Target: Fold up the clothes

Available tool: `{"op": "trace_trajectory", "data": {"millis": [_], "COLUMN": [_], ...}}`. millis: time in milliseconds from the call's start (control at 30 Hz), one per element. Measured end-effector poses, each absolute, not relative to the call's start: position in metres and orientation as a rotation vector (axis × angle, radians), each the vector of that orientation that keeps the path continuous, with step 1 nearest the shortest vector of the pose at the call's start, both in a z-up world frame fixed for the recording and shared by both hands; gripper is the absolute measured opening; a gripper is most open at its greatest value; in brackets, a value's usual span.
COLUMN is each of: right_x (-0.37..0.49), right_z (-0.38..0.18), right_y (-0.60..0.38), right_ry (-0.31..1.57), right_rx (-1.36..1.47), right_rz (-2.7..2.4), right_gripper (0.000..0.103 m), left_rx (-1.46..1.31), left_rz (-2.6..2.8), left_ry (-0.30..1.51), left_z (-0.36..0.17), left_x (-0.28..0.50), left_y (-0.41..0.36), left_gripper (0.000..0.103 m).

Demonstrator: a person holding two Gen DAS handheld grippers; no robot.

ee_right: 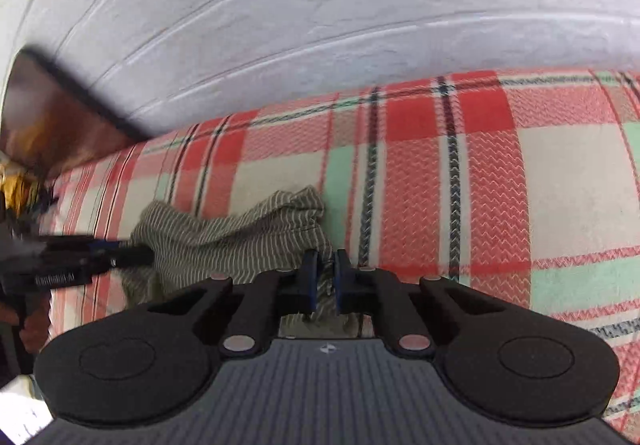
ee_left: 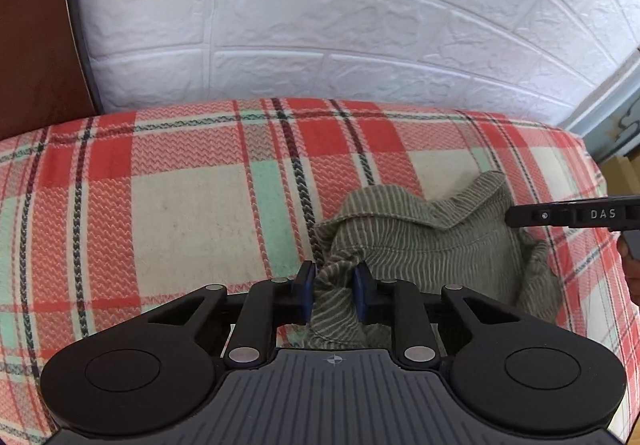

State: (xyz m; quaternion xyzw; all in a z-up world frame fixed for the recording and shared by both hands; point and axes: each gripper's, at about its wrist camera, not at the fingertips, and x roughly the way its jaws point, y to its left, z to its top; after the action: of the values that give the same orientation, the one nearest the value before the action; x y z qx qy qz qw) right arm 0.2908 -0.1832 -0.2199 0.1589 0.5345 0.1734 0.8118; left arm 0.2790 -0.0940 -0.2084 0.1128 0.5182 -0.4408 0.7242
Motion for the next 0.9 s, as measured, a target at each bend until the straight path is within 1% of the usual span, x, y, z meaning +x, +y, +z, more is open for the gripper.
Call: {"op": "trace_trajectory", "data": {"millis": [67,100,133,167,200,233,300,467,633,667,733,767,833,900], "right_x": [0.293,0.293,0.293,0.292,0.29,0.287,0.283,0.27,0.265,0.266,0.27,0.272,0.274,0.274], "right_z": [-0.221,-0.221,-0.22,-0.219,-0.217,-0.215,-0.21,-0.201,-0.202,-0.204,-0.208,-0.209,-0.203,-0.197], "right_y": [-0.181,-0.181,-0.182,-0.185,-0.189,-0.193,-0.198,-0.199,-0.184,-0.178,-0.177,-0.181,-0.198,-0.207], "right_ry": [1.142,1.141,1.141,1.139,1.135,1.13,1.124,1.132,1.144,1.15,1.153,1.147,1.112,1.096], "right_rx": [0.333,0.334,0.343,0.364,0.39,0.417,0.443,0.395,0.264,0.205,0.158,0.178,0.306,0.371], "right_rz": [0.37,0.372,0.378,0.385,0.389,0.394,0.4,0.427,0.412,0.403,0.341,0.306,0.269,0.311], "right_gripper": [0.009,0.009,0.011,0.013,0.014,0.019,0.022,0.022,0.022,0.021,0.015,0.014,0.014,0.017], "left_rx": [0.245,0.243,0.233,0.223,0.217,0.207,0.186,0.131,0.185,0.192,0.206,0.206,0.186,0.188], "left_rz": [-0.966,-0.964,-0.966,-0.967,-0.965,-0.97,-0.97,-0.953,-0.938,-0.94,-0.943,-0.937,-0.934,-0.973], "left_ry": [1.149,1.151,1.153,1.154,1.15,1.147,1.128,1.098,1.119,1.122,1.129,1.13,1.131,1.121], "left_z": [-0.212,-0.214,-0.213,-0.212,-0.209,-0.205,-0.194,-0.175,-0.184,-0.186,-0.19,-0.19,-0.188,-0.182], "left_x": [0.28,0.28,0.281,0.281,0.282,0.282,0.285,0.293,0.285,0.282,0.277,0.277,0.278,0.276], "left_y": [-0.097,-0.097,-0.097,-0.095,-0.093,-0.089,-0.08,-0.053,-0.055,-0.056,-0.059,-0.059,-0.054,-0.052], "left_gripper": [0.019,0.021,0.04,0.04,0.046,0.053,0.062,0.063,0.062,0.062,0.062,0.062,0.062,0.062]}}
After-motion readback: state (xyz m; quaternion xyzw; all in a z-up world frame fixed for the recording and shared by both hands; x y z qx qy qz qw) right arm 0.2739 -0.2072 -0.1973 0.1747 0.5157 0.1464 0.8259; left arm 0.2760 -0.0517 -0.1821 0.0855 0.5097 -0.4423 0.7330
